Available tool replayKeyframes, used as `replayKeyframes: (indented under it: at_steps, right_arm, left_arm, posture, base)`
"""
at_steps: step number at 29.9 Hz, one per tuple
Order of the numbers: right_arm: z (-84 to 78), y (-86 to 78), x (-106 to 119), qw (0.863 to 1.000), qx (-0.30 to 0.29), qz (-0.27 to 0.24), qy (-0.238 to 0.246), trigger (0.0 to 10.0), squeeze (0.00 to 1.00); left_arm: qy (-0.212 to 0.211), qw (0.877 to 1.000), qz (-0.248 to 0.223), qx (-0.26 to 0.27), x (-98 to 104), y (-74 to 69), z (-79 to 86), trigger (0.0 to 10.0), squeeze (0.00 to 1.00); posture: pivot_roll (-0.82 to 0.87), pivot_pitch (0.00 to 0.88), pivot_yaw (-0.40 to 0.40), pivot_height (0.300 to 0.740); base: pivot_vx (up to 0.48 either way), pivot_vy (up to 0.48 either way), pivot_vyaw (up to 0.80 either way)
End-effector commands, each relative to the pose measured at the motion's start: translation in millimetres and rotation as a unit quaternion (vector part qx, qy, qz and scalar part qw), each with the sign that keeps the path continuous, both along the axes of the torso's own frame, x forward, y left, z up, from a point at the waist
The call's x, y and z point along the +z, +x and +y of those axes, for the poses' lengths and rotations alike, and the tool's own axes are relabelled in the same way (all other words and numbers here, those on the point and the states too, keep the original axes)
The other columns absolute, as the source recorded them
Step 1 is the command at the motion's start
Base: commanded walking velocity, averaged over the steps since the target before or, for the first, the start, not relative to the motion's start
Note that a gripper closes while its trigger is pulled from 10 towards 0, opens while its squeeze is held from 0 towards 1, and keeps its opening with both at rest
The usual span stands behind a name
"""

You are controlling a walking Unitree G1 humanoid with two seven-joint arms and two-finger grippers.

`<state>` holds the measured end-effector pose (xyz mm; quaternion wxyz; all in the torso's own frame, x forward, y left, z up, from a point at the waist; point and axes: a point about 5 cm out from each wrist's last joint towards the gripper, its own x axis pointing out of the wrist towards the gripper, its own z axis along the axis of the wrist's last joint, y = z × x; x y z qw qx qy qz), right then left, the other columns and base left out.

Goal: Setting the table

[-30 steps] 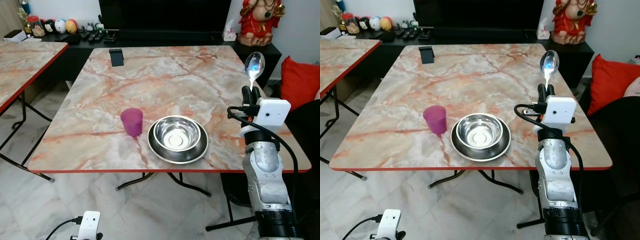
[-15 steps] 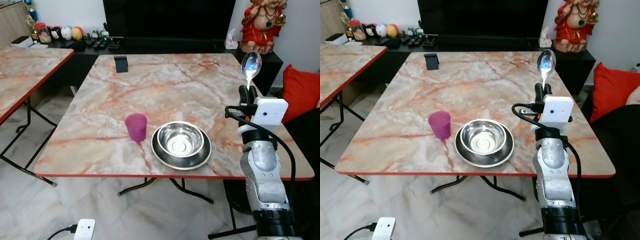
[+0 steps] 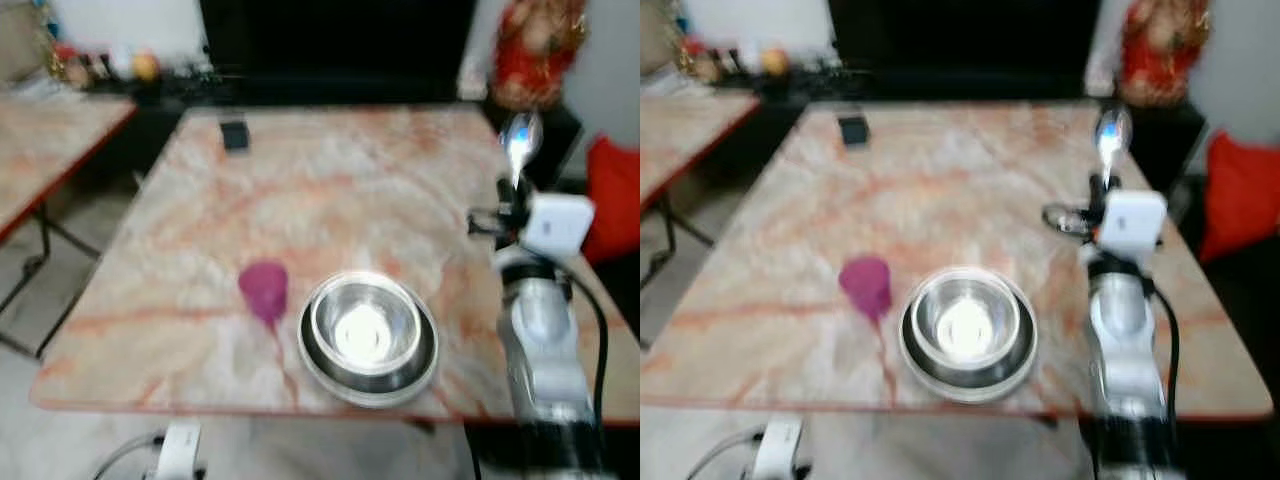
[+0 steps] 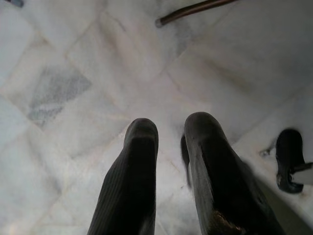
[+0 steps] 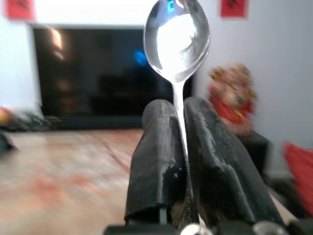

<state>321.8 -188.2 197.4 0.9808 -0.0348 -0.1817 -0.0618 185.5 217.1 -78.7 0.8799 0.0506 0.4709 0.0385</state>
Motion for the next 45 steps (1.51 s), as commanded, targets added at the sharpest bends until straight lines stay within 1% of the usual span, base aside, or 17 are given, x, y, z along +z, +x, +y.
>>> replayKeyframes:
  at_steps: [1,4,6,9,11,13,16,21,24,25,27,28,31,32,37,42,45]
  right_arm:
    - [2.9,-0.4,1.8,1.000,0.004,0.001,0.007,10.0,0.00]
    - [-0.9,0.7,2.0,1.000,-0.008,0.015,0.011,10.0,0.00]
    - [-6.6,3.0,-1.0,0.998,-0.030,0.049,0.003,10.0,0.00]
    - [-12.8,2.9,-0.8,0.997,-0.045,0.065,0.012,10.0,0.00]
    - [-19.3,2.3,-7.5,0.990,-0.072,0.121,-0.009,10.0,0.00]
    - [-24.0,-0.7,-14.7,0.982,-0.076,0.173,0.019,10.0,0.00]
    - [-23.4,-5.3,-15.7,0.975,-0.059,0.214,-0.008,10.0,0.00]
    - [-25.4,-14.3,-19.6,0.964,-0.051,0.260,0.001,10.0,0.00]
    - [-27.8,-21.3,-22.4,0.956,-0.049,0.291,0.012,10.0,0.00]
    - [-27.0,-24.9,-25.2,0.949,-0.041,0.312,0.009,10.0,0.00]
    - [-27.1,-26.7,-27.1,0.946,-0.042,0.321,0.011,10.0,0.00]
    - [-28.5,-31.8,-33.8,0.937,-0.045,0.346,0.018,10.0,0.00]
    - [-29.4,-37.3,-43.2,0.926,-0.046,0.373,0.037,10.0,0.00]
    - [-25.7,-39.9,-49.1,0.920,-0.035,0.386,0.063,10.0,0.00]
    - [-20.2,-44.6,-56.5,0.910,-0.026,0.406,0.086,10.0,0.00]
    - [-18.5,-47.1,-67.1,0.900,-0.026,0.416,0.127,10.0,0.00]
    - [-16.0,-46.8,-69.2,0.898,-0.014,0.421,0.124,10.0,0.00]
  left_arm:
    - [0.009,1.000,0.028,-0.001,-5.4,-11.6,2.9,10.0,0.00]
    - [0.007,1.000,0.028,-0.004,-5.0,-9.1,-0.6,10.0,0.00]
    - [0.004,1.000,0.029,-0.006,-4.9,-8.3,-1.6,10.0,0.00]
    - [0.004,1.000,0.030,-0.008,-4.8,-8.2,-1.4,10.0,0.00]
    - [0.004,0.999,0.033,-0.008,-4.9,-9.4,1.2,10.0,0.00]
    - [0.007,0.999,0.036,-0.009,-4.6,-11.4,6.5,10.0,0.00]
    - [0.010,0.999,0.036,-0.007,-2.8,-11.3,13.9,10.0,0.00]
    - [0.009,0.999,0.036,-0.008,-0.5,-9.8,20.0,10.0,0.00]
    - [0.010,0.999,0.036,-0.006,1.1,-9.1,24.6,10.0,0.00]
    - [0.009,0.999,0.037,-0.006,1.7,-9.2,26.9,10.0,0.00]
    - [0.009,0.999,0.037,-0.007,1.7,-9.2,26.9,10.0,0.00]
    - [0.007,0.999,0.038,-0.008,1.2,-9.0,24.9,10.0,0.00]
    - [0.006,0.999,0.038,-0.010,0.8,-8.7,22.9,10.0,0.00]
    - [0.005,0.999,0.038,-0.010,0.7,-8.6,22.4,10.0,0.00]
    - [0.004,0.999,0.038,-0.010,0.5,-8.7,21.9,10.0,0.00]
    - [0.002,0.999,0.038,-0.009,0.1,-9.3,21.4,10.0,0.00]
    - [0.003,0.999,0.037,-0.009,0.1,-9.4,21.5,10.0,0.00]
  posture:
    - [-0.08,0.000,0.018,0.740]
    - [-0.08,0.000,0.018,0.740]
    - [-0.09,0.000,0.023,0.740]
    - [-0.09,0.000,0.024,0.740]
    - [-0.09,0.000,0.027,0.740]
    - [-0.10,0.000,0.027,0.740]
    - [-0.10,0.000,0.027,0.740]
    - [-0.12,0.000,0.022,0.740]
    - [-0.12,0.000,0.020,0.740]
    - [-0.12,0.000,0.020,0.740]
    - [-0.12,0.000,0.020,0.740]
    - [-0.13,0.000,0.017,0.740]
    - [-0.13,0.000,0.017,0.740]
    - [-0.12,0.000,0.015,0.740]
    - [-0.12,0.000,0.012,0.740]
    - [-0.11,0.000,0.011,0.740]
    - [-0.11,0.000,0.012,0.740]
  base:
    - [0.000,0.000,0.00]
    - [0.000,0.000,0.00]
    - [0.000,0.000,0.00]
    - [0.000,0.000,0.00]
    - [0.000,0.000,0.00]
    - [0.000,0.000,0.00]
    - [0.000,0.000,0.00]
    - [0.000,0.000,0.00]
    - [0.000,0.000,0.00]
    - [0.000,0.000,0.00]
    - [0.000,0.000,0.00]
    - [0.000,0.000,0.00]
    - [0.000,0.000,0.00]
    - [0.000,0.000,0.00]
    - [0.000,0.000,0.00]
    - [0.000,0.000,0.00]
    - [0.000,0.000,0.00]
